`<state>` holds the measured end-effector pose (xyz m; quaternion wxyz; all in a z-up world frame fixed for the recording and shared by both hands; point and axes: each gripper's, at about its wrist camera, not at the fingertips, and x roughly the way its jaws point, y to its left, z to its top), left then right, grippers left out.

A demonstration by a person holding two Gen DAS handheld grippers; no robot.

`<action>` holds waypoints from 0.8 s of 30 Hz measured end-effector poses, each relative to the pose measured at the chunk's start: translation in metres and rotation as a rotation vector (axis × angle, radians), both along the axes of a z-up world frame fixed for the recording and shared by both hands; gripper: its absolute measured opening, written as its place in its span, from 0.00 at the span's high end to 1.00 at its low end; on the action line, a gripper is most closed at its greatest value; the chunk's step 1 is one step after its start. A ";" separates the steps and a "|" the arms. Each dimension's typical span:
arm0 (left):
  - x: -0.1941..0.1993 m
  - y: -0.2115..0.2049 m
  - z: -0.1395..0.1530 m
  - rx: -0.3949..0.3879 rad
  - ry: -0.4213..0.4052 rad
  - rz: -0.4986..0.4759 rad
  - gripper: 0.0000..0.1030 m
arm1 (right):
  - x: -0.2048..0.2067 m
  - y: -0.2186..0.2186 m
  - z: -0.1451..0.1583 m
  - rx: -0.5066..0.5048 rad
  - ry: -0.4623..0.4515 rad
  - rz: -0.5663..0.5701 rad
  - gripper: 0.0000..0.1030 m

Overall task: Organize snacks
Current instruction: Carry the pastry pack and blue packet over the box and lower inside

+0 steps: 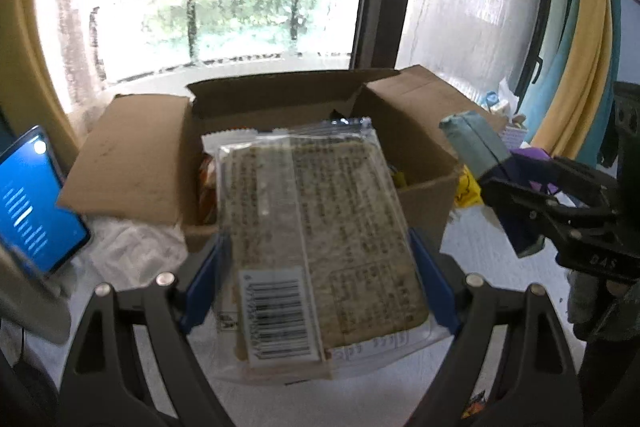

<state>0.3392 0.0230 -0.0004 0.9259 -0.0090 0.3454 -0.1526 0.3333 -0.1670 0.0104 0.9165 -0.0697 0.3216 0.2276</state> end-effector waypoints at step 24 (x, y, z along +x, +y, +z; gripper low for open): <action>0.172 -0.036 -0.033 0.125 0.295 -0.084 0.15 | 0.094 0.001 -0.011 0.015 0.066 -0.066 0.44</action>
